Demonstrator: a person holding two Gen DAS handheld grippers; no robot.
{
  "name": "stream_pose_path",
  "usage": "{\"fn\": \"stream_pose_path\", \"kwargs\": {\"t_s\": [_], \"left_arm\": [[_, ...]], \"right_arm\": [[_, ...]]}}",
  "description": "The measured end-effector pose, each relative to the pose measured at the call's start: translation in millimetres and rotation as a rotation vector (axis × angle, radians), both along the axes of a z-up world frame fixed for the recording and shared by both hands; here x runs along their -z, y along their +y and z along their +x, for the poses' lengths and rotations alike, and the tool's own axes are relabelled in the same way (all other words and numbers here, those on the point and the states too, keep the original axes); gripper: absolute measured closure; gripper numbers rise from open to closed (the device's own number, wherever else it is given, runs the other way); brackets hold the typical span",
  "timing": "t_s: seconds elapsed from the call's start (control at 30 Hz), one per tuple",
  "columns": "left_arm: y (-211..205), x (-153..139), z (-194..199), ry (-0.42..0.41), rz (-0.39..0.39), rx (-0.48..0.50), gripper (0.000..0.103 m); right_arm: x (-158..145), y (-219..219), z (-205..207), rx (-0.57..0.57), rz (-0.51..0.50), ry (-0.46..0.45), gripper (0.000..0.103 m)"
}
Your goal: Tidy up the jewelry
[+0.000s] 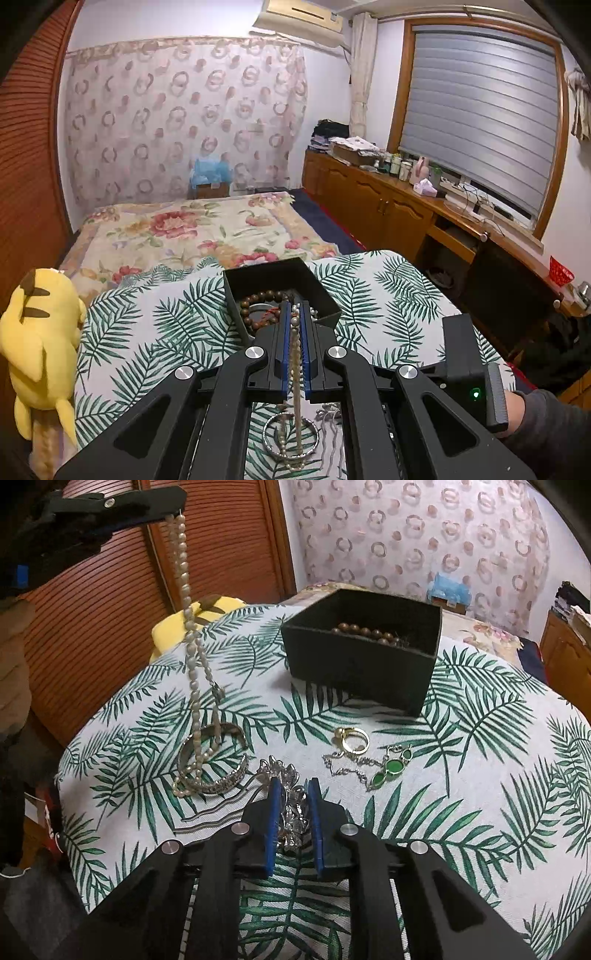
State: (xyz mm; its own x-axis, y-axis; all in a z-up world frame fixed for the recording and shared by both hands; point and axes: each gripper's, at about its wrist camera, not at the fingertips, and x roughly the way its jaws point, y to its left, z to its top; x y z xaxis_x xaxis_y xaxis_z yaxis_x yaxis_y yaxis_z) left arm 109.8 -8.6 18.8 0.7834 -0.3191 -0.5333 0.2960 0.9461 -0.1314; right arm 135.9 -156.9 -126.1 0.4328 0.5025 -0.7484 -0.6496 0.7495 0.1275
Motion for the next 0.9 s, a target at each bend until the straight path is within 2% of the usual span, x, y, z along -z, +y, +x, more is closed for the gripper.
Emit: {"fn": "stream_pose_path", "kwargs": {"t_s": [0.57,0.9], "left_arm": [[-2.7,-34.8,-1.6,-0.074,0.0,0.005,0.099],[-6.1,-38.0,-0.3,-0.076,0.004,0.007,0.099]], "right_arm": [[-29.9,-11.5,2.3,0.041,-0.003,-0.111,0.09],[-38.0,-12.8,8.1,0.044,-0.004,-0.132,0.093]]}}
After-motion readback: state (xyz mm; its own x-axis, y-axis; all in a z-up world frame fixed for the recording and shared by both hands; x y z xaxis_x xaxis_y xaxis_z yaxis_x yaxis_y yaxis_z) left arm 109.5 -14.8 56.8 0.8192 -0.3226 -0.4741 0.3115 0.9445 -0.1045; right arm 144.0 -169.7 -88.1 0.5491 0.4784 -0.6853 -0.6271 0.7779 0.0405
